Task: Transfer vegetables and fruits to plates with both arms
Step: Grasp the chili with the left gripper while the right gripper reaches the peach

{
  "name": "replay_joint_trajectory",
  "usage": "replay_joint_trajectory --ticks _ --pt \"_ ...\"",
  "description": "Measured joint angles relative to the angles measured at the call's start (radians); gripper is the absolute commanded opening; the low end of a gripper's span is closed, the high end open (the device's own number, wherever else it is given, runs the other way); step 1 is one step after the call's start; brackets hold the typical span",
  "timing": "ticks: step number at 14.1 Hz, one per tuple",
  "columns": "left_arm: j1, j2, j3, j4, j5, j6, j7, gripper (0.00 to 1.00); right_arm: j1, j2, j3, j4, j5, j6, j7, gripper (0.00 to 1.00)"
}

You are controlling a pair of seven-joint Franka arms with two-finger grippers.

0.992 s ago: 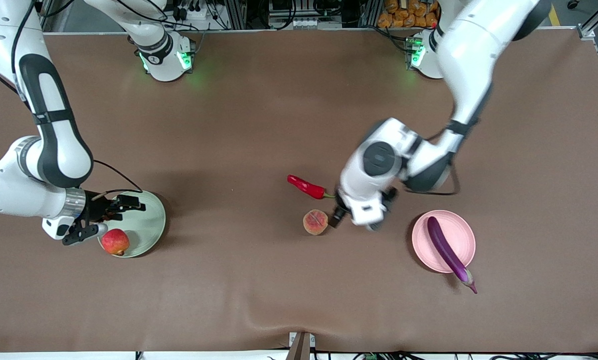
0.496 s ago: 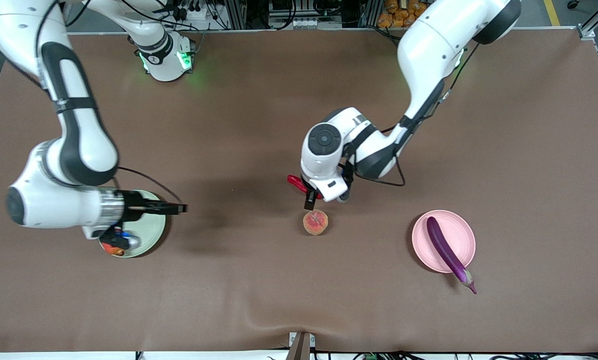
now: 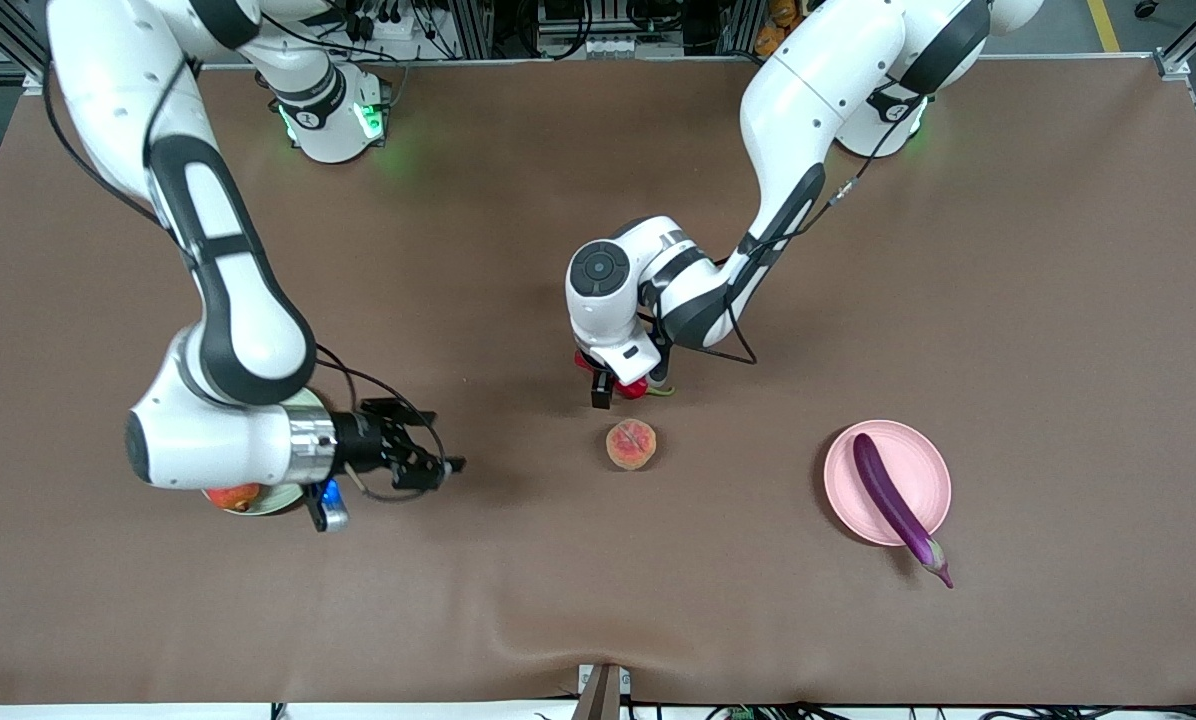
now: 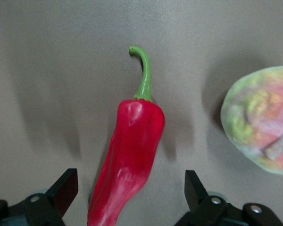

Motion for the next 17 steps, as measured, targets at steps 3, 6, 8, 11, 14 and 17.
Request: replay_joint_trajectory --ticks 3,6,8,11,14,17 --pt "0.0 0.006 0.001 0.0 0.0 0.001 -0.021 1.0 0.038 0.091 0.001 0.036 0.184 0.108 0.034 1.0" --pt "-0.003 0.006 0.001 -0.002 0.0 0.0 -0.024 1.0 0.109 0.193 0.001 0.118 0.243 0.209 0.116 1.0" --pt "-0.006 0.006 0.001 -0.005 0.0 0.0 -0.024 1.0 0.15 0.254 0.001 0.158 0.246 0.232 0.145 1.0" --pt "-0.01 0.007 0.001 -0.02 0.0 0.0 -0.024 0.89 0.184 0.298 0.001 0.183 0.255 0.241 0.151 1.0" --pt "-0.018 0.008 0.001 -0.037 0.0 0.0 -0.022 0.11 0.186 0.3 -0.001 0.187 0.257 0.265 0.151 1.0" --pt "-0.019 0.008 0.002 -0.039 0.003 0.008 0.0 0.0 0.186 0.302 -0.002 0.188 0.257 0.271 0.152 1.0"
